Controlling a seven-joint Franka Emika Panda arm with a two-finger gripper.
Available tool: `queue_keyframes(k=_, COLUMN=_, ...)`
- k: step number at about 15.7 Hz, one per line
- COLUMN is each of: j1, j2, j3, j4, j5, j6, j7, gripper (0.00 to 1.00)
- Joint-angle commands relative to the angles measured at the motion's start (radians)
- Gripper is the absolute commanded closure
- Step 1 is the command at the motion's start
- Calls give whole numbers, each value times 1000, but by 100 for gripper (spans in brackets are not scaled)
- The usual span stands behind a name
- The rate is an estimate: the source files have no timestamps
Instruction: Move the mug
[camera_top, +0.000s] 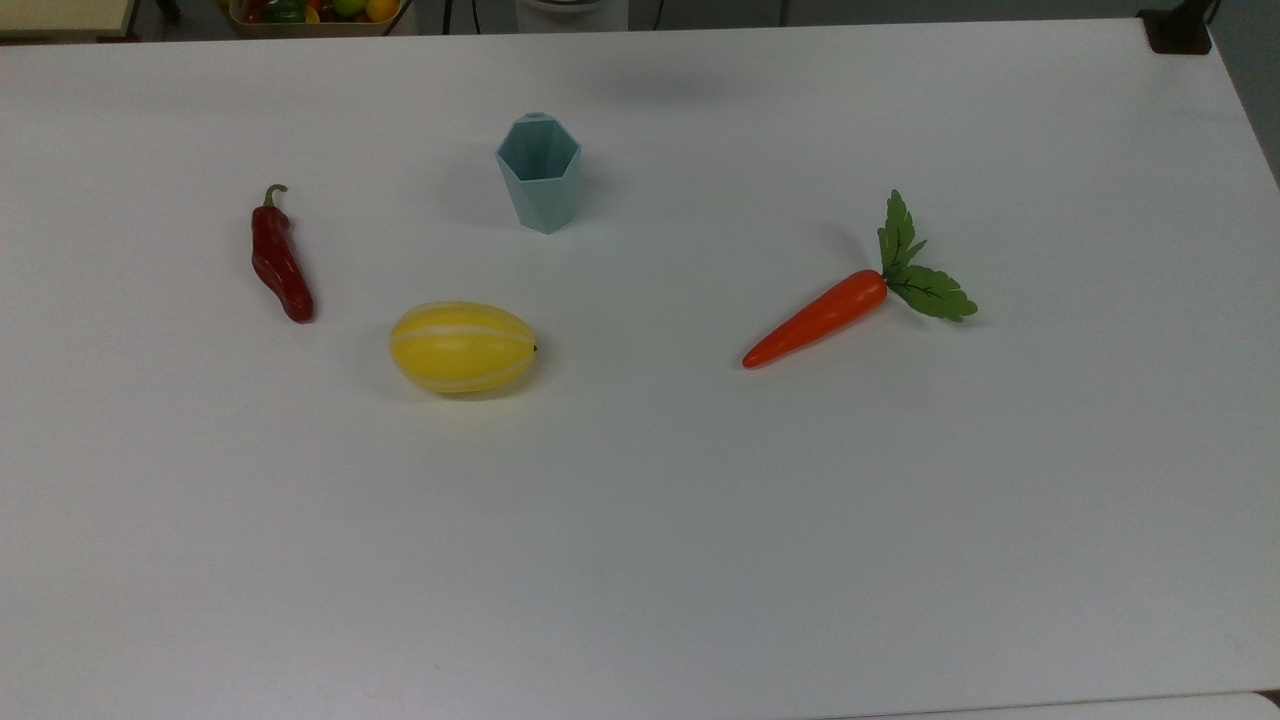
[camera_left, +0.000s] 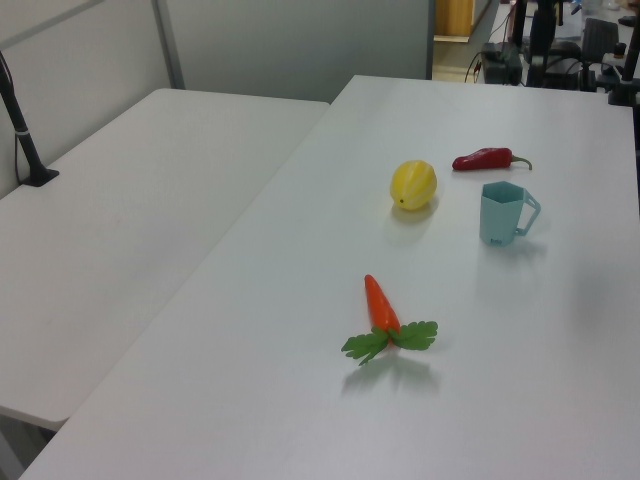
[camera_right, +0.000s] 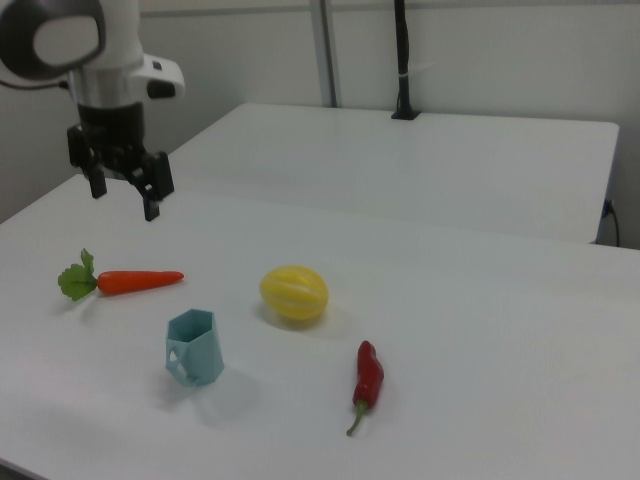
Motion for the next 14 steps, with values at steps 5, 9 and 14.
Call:
queue_keyframes(k=5, j1=173, j2=109, j3=-96, j4=135, j5=-169, j6=-75, j7=240, gripper=0)
queue_keyframes(k=9, j1=268, j2=129, j3=-213, j4=152, j5=-165, j6=89, j7=217, gripper=0)
queue_keyframes(k=14, j1=339, j2=161, j3=-293, j4=151, j5=-175, j6=164, j7=9, gripper=0)
